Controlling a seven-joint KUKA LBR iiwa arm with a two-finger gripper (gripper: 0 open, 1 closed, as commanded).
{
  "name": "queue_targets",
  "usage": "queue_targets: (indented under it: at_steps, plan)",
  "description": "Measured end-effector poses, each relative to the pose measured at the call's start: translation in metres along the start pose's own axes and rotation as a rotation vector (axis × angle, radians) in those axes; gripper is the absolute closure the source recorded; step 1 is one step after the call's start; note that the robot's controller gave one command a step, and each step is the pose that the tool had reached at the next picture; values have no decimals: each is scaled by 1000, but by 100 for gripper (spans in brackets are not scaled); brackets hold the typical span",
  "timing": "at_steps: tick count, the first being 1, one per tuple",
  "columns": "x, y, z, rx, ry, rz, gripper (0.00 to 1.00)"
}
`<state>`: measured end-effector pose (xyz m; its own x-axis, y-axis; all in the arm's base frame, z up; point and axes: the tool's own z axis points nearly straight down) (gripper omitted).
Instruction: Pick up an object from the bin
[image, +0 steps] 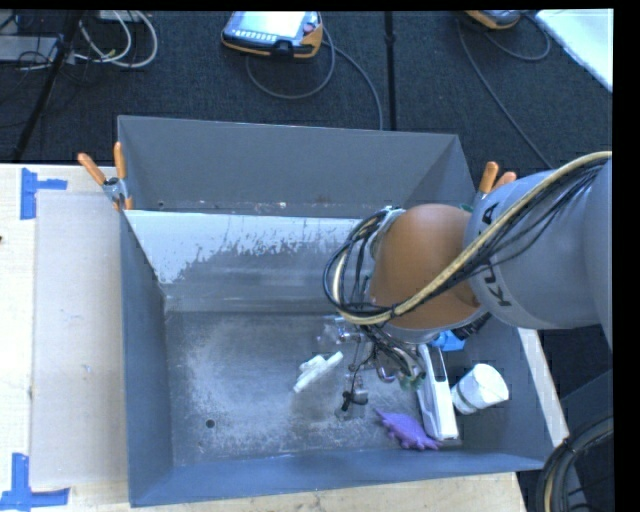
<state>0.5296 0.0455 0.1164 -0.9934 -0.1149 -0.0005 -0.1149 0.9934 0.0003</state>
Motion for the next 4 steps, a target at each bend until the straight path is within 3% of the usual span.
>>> queue_targets:
  at_steps: [2,3,4]
  plan:
    - [-13,-18,37,-1,1,-127,0]
    - [-24,-9,46,-2,6,-82,100]
    - [-24,-9,46,-2,6,-82,100]
